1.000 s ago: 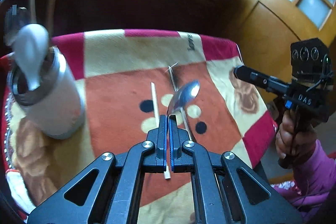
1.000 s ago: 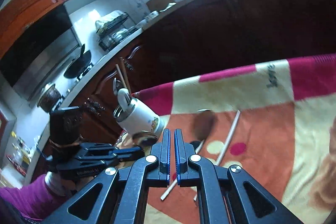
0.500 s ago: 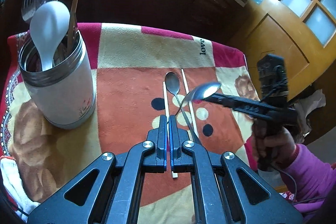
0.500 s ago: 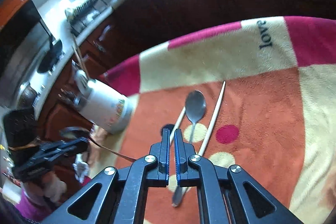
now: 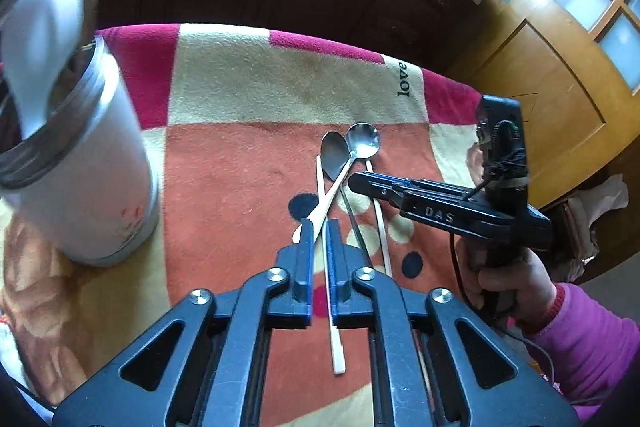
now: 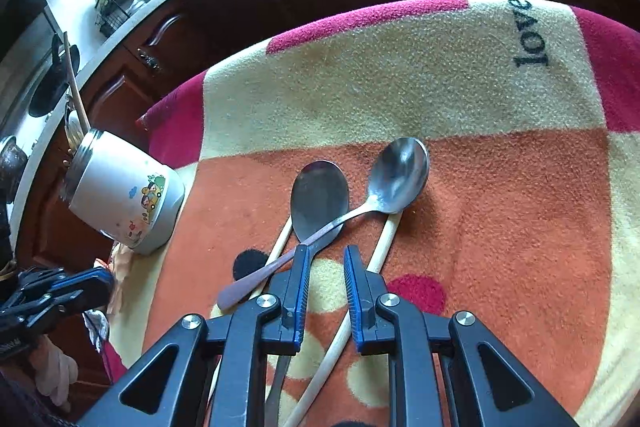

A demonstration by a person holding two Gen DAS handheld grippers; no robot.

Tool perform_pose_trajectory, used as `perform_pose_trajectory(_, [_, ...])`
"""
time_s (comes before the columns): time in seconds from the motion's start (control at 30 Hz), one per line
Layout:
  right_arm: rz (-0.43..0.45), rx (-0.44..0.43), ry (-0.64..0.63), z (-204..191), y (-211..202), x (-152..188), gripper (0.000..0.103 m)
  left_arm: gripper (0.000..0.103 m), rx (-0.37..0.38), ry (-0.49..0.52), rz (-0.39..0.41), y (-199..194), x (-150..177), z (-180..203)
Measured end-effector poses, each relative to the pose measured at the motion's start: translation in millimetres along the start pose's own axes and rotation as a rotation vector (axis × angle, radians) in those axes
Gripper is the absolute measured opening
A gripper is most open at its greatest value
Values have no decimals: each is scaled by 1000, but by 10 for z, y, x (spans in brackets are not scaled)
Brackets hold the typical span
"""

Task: Organize utensils

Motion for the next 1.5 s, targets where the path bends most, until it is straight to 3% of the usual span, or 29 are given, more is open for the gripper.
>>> perform_pose_trajectory(0.1, [19, -35, 45, 88, -91, -28, 20, 16, -4, 7, -5, 94, -66, 44])
perform_pose_trajectory(0.2, [67, -105, 132, 198, -149, -89, 36, 16, 2, 6, -13, 176, -118, 81])
perform_pose_trajectory(0.4, [104, -128, 215, 326, -213, -189, 36, 17, -1, 2, -27, 260, -179, 105])
perform_pose_trajectory(0.53, [131, -80, 190, 425, -306, -245, 36, 30, -4, -3, -32, 328, -250, 104])
perform_pose_trajectory(0.7, [127, -73, 144, 546, -298, -413, 36, 32, -4, 9, -54, 517, -406, 141])
perform_pose_trajectory(0.97, [83, -31, -136, 312, -233, -522, 27, 32, -27, 68, -112, 904, -649, 186])
perform_pose_trajectory(1.17, [25, -41, -172, 393, -127, -547, 27, 32, -67, 128, -143, 1095, -701, 234])
perform_pose_trajectory(1.33, [-4, -31, -202, 397, -16, -506, 26, 32, -71, 100, -139, 1135, -774, 210])
perform_pose_trajectory(1.37, [3, -28, -204, 398, -17, -499, 24, 32, -70, 96, -137, 1134, -787, 205])
perform_pose_trajectory(1.43, [3, -28, -201, 406, -21, -470, 7, 32, -66, 99, -141, 1152, -807, 213])
perform_pose_trajectory(1.5, [18, -44, -191, 415, -63, -433, 5, 32, -72, 117, -149, 1179, -810, 230])
Point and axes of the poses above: each gripper's, at about its wrist camera, not at the fingertips, and y roughly the way its jaws point, z to its right, x to its underside, the point moved 9 cm from there along y, roughly the way its jaws point, and after that the axes turned 9 degrees about -z, right-handed, at the moved point
